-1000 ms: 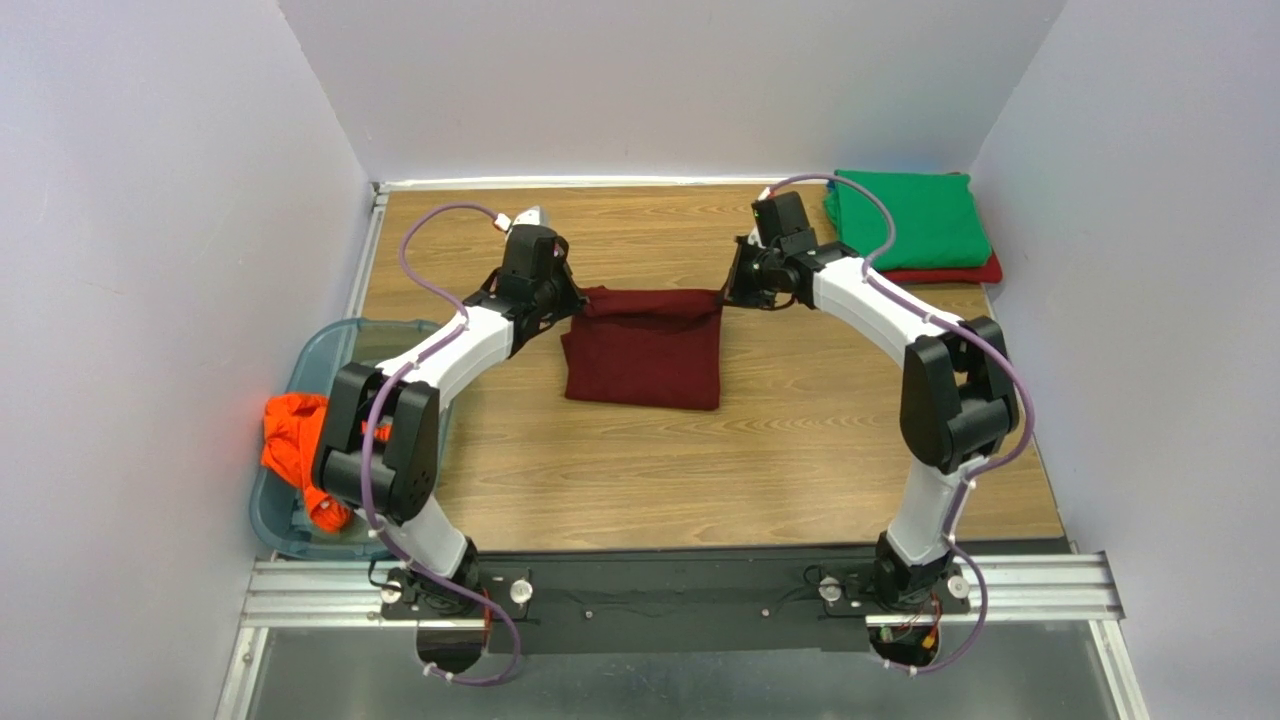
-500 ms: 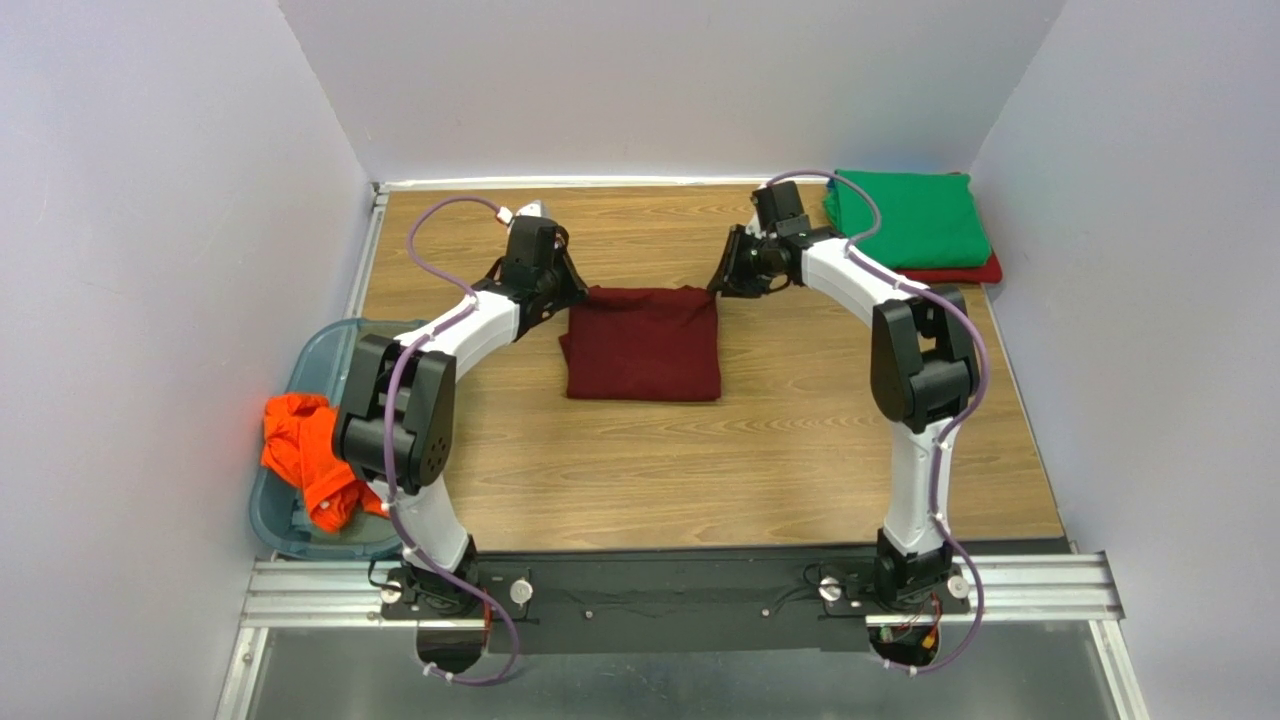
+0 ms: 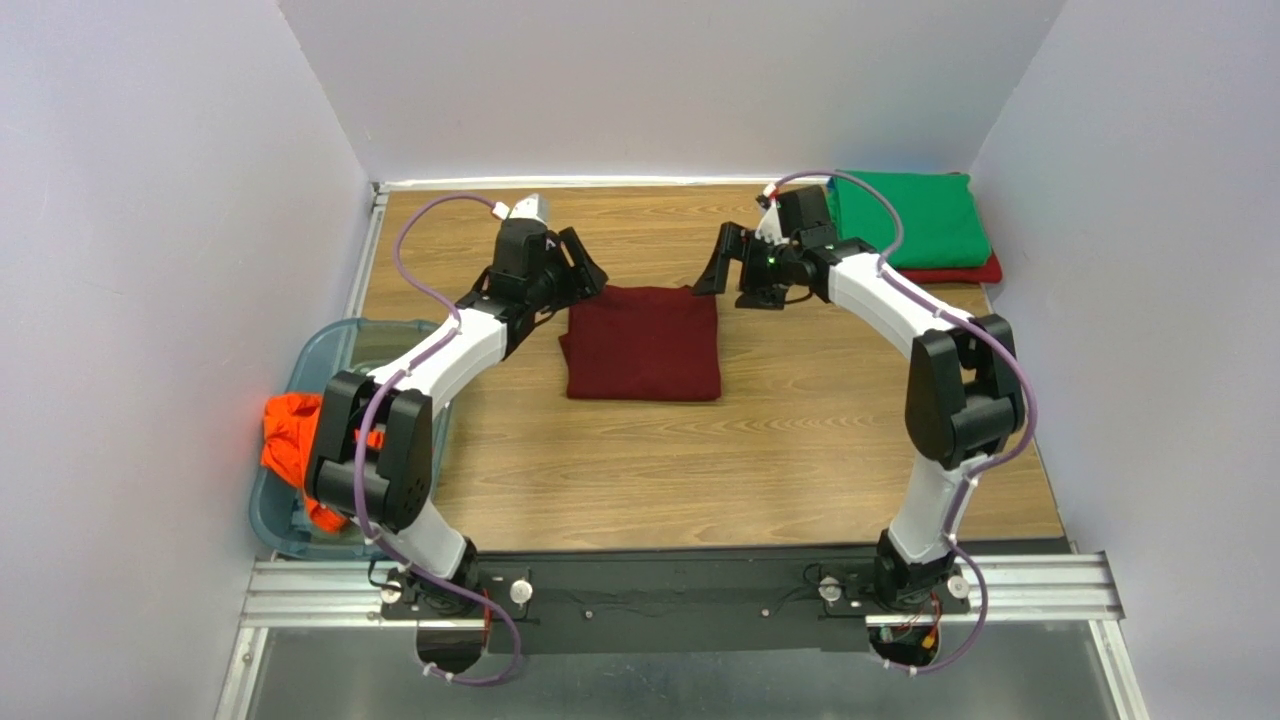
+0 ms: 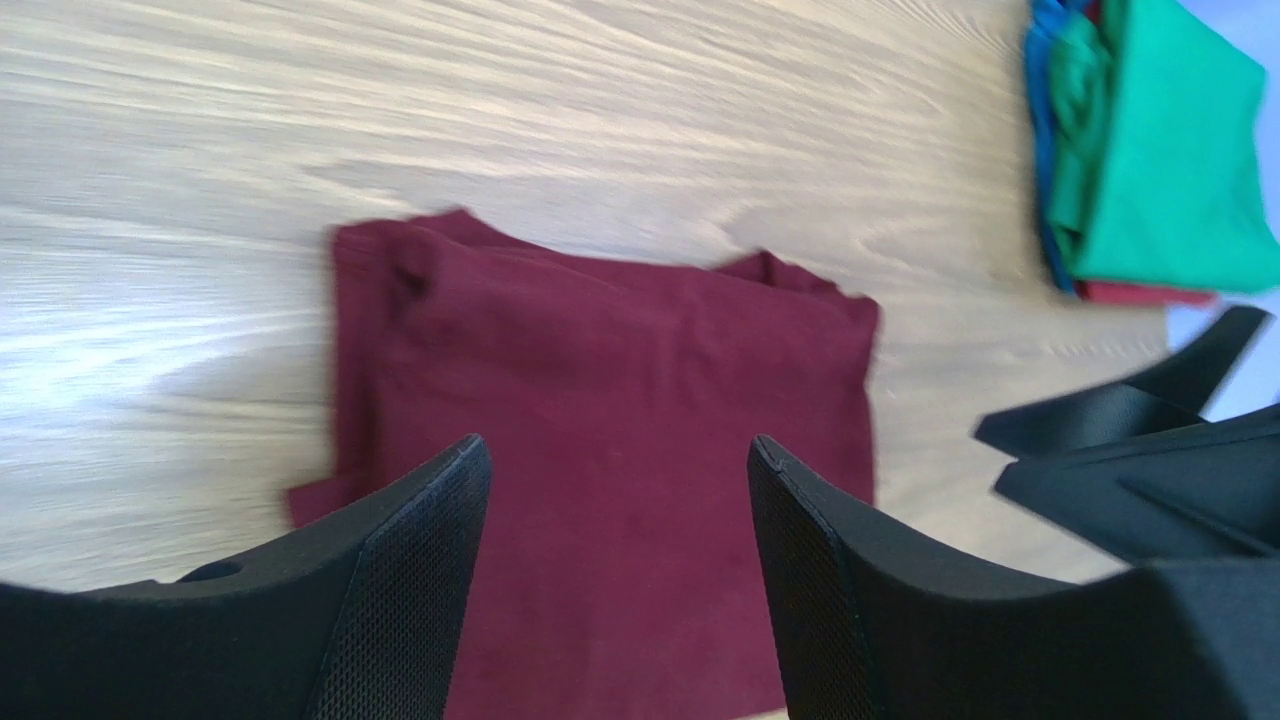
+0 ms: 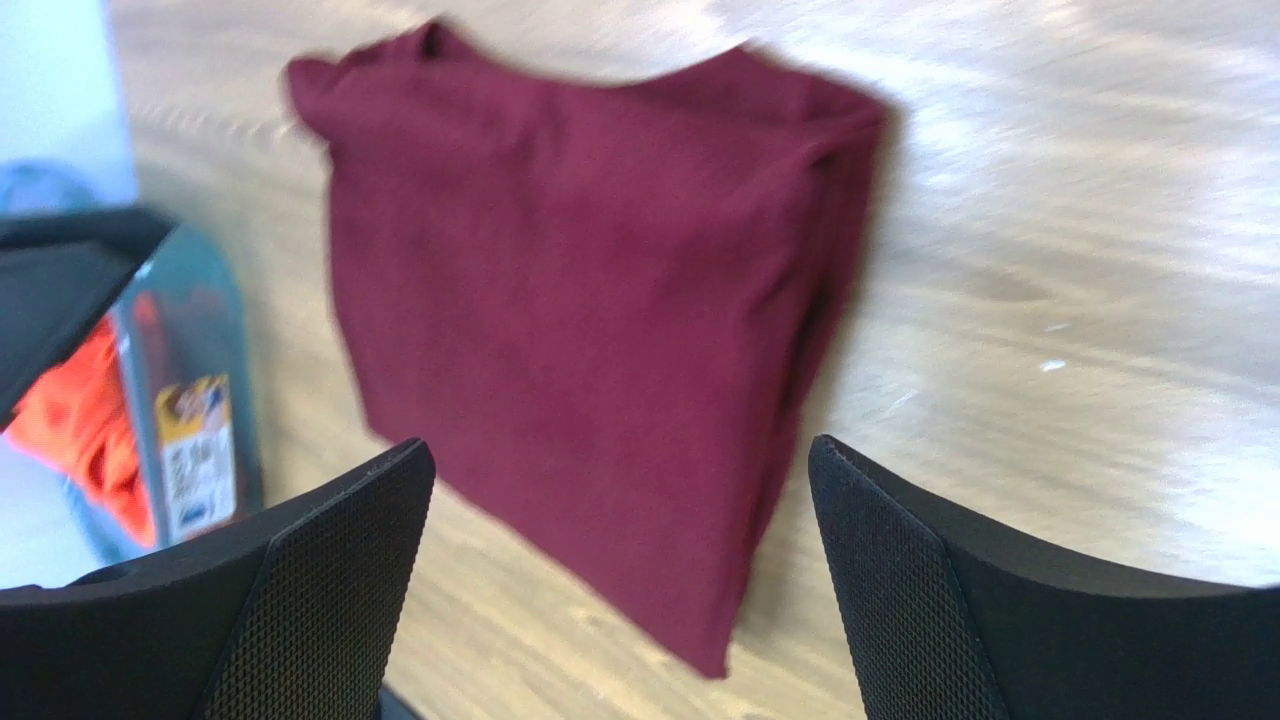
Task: Fold and stack the t-shirts
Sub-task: Fold the tshirt
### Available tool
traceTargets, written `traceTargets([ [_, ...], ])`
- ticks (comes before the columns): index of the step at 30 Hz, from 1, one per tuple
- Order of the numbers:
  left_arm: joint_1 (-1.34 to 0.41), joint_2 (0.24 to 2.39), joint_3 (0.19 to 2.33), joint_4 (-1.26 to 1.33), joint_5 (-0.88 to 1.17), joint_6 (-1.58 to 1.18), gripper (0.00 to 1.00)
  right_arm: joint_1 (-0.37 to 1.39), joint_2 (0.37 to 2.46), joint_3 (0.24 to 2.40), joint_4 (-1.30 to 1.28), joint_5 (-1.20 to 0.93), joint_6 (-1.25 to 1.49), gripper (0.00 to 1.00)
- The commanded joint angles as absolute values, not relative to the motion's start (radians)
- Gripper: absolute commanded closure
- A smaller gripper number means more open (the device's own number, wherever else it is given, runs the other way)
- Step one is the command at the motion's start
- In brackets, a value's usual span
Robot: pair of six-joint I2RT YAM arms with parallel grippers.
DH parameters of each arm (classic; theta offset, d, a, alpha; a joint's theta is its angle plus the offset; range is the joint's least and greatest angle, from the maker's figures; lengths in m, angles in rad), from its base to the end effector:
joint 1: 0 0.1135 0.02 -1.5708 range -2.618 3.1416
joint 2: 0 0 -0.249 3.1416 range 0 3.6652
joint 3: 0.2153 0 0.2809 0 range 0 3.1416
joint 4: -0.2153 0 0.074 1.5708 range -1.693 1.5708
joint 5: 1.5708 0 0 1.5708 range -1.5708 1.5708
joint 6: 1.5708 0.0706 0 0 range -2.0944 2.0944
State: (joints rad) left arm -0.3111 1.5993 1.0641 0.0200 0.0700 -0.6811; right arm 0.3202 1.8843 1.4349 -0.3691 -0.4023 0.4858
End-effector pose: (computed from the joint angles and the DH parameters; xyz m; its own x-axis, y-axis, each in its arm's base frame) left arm 0.3978 -0.1331 0.2029 -0.5932 -0.4690 -0.6543 -0.0131 0.8183 -0.5747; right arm 0.4327 0.1726 0.1837 -0.8666 0.1653 -0.4708 -0.1571 0.8052 0.5718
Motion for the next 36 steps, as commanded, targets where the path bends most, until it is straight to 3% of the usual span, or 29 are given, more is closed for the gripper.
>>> traceTargets([
  [1, -0.339, 1.603, 1.057, 0.084, 0.138, -0.675, 0.29, 0.360, 1.858, 1.385, -0.319, -0.492, 0.468, 0.00],
  [12, -0.351, 1.831, 1.218, 0.061, 0.183, -0.620, 0.29, 0.370, 2.031, 1.526, -0.308, -0.454, 0.456, 0.00],
  [22, -0.330, 1.982, 1.318, 0.002, 0.048, -0.607, 0.30, 0.368, 2.181, 1.640, -0.308, -0.385, 0.426, 0.00],
  [36, -0.313, 2.042, 1.351, -0.069, -0.015, -0.675, 0.32, 0.362, 2.198, 1.666, -0.313, -0.337, 0.430, 0.00],
])
